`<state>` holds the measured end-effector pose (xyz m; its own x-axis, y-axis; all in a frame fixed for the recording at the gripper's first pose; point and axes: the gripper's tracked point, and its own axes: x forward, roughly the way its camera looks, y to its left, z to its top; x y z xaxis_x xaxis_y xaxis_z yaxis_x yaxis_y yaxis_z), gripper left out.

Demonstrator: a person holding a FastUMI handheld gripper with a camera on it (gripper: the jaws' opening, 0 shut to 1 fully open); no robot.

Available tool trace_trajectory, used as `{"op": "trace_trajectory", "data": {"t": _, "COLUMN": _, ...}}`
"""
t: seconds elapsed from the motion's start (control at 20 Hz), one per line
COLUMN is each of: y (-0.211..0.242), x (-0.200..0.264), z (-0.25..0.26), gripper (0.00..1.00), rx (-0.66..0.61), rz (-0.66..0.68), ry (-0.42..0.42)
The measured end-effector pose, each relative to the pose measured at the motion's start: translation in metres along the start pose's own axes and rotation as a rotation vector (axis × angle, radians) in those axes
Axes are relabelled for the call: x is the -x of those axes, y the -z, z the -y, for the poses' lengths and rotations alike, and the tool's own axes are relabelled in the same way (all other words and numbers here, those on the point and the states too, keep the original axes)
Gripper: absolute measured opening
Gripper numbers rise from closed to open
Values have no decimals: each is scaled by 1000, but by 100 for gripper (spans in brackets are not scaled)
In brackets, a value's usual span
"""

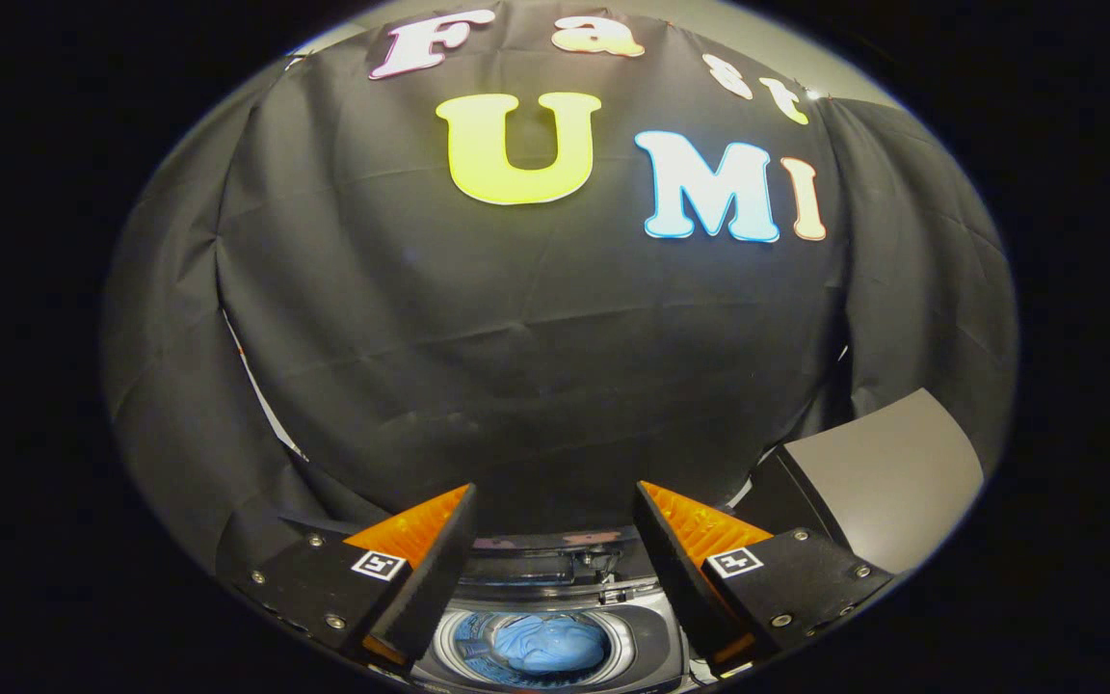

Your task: Put the clothes into the washing machine and then close the washing machine lid.

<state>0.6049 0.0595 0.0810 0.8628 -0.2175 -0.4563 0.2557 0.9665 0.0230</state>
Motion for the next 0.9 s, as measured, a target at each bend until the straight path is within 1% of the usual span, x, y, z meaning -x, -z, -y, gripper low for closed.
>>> {"op": "trace_trajectory", "data": {"t": 0.15, "y": -1, "x": -23, "z": -3, "gripper": 98, "rx": 25, "rz": -34, "ry": -5}}
{"op": "trace_trajectory", "data": {"t": 0.4, "y": 14, "x": -50, "z": -16, "gripper": 98, "rx": 15, "rz": -114, "ry": -25}}
{"op": "trace_trajectory", "data": {"t": 0.5, "y": 21, "x": -55, "z": -24, "gripper": 98, "rx": 27, "rz": -140, "ry": -45}}
{"op": "trace_trajectory", "data": {"t": 0.65, "y": 30, "x": -61, "z": -30, "gripper": 98, "rx": 68, "rz": -167, "ry": -49}}
{"op": "trace_trajectory", "data": {"t": 0.75, "y": 35, "x": -60, "z": -30, "gripper": 98, "rx": 47, "rz": -161, "ry": -50}}
{"op": "trace_trajectory", "data": {"t": 0.9, "y": 35, "x": -59, "z": -31, "gripper": 97, "rx": 49, "rz": -157, "ry": -44}}
